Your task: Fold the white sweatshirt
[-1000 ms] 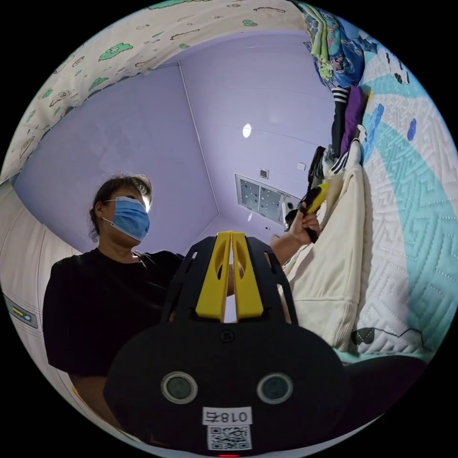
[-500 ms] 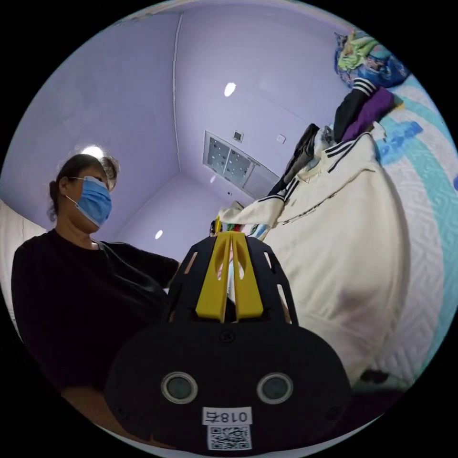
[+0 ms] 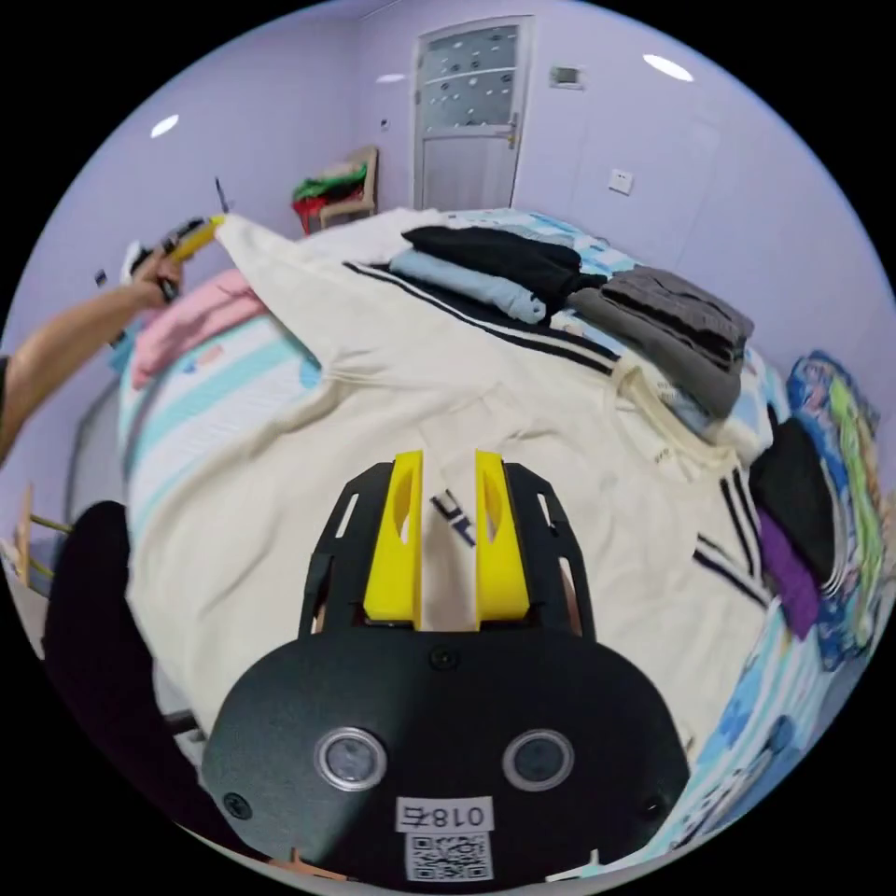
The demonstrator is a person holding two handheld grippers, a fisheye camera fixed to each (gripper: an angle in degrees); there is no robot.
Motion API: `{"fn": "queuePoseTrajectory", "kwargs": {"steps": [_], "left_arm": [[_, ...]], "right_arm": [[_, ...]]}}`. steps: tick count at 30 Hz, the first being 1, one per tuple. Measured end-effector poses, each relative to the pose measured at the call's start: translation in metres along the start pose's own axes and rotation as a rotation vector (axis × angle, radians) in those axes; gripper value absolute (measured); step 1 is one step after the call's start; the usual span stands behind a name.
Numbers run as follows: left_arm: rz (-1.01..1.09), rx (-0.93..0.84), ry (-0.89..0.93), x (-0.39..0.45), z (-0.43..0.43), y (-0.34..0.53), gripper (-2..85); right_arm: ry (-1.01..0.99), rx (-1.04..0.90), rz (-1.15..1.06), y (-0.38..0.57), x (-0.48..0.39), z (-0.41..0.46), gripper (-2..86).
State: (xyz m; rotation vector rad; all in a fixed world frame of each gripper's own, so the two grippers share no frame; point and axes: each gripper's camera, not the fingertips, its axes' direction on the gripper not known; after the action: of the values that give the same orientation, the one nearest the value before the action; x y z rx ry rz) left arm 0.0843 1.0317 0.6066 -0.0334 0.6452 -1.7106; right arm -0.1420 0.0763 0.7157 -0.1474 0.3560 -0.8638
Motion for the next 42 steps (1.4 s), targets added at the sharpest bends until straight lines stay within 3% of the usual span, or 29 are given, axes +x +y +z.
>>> {"fn": "queuePoseTrajectory", "kwargs": {"steps": [4, 9, 11, 15, 19, 24, 29, 32, 38, 42], "left_arm": [[-0.110, -0.231, -0.151, -0.035, -0.028, -0.010, 7.9], [-0.062, -0.089, 0.084, -0.028, -0.113, 0.007, 8.6], [-0.017, -0.081, 0.118, -0.012, -0.144, 0.026, 7.7], [0.015, -0.107, 0.169, 0.023, -0.212, 0.090, 6.7], [-0.080, -0.157, 0.081, 0.039, -0.289, 0.166, 6.3], [-0.229, -0.167, -0.077, 0.058, -0.378, 0.228, 6.0], [-0.304, -0.017, -0.075, 0.094, -0.451, 0.240, 5.1], [-0.272, 0.028, -0.084, 0.135, -0.476, 0.228, 4.8], [-0.222, 0.104, -0.088, 0.230, -0.502, 0.219, 4.7], [-0.247, 0.139, -0.135, 0.294, -0.504, 0.235, 4.3]], "right_arm": [[0.109, -0.134, -0.094, -0.042, -0.022, 0.055, 9.4], [-0.080, -0.183, -0.019, -0.067, 0.007, 0.053, 7.0], [-0.209, -0.143, 0.073, -0.071, 0.033, 0.046, 5.1], [-0.244, -0.074, 0.054, -0.075, 0.039, 0.036, 6.9], [-0.197, -0.100, -0.012, -0.082, 0.023, 0.042, 11.2], [-0.058, -0.113, -0.019, -0.087, 0.032, 0.032, 6.2], [-0.325, 0.109, 0.360, -0.053, 0.152, -0.045, 3.2], [-0.355, 0.307, 0.565, 0.007, 0.243, -0.122, 2.5], [-0.182, 0.584, 0.861, 0.176, 0.408, -0.285, 1.8], [-0.108, 0.672, 1.009, 0.283, 0.475, -0.344, 1.6]]}}
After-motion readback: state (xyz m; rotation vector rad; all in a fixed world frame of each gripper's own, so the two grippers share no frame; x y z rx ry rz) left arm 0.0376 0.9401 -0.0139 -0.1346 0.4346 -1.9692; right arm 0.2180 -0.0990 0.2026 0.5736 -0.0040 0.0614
